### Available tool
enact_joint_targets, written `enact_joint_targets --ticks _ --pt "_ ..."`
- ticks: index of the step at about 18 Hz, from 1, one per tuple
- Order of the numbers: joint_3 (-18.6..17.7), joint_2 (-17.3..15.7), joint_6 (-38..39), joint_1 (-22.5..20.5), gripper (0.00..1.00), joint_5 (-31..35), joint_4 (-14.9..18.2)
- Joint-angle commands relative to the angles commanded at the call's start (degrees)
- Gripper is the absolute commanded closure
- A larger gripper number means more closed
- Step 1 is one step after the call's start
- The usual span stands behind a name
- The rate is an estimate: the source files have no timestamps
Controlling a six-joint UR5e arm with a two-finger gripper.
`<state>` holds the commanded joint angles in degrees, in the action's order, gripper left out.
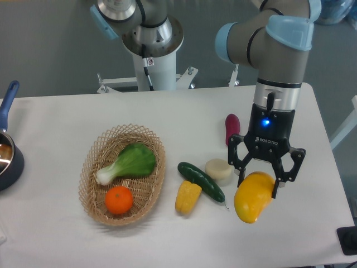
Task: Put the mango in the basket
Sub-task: 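Close the gripper on the yellow mango and lift it off the table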
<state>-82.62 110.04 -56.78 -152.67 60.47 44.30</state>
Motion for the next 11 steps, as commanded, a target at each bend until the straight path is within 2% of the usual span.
enact_joint_targets --ticks 7,11 --pt "-0.97 -1.14 1.14 0.70 0.53 0.00 0.09" --pt "-0.88 -1.32 5.70 2.63 0.53 0.09 0.09"
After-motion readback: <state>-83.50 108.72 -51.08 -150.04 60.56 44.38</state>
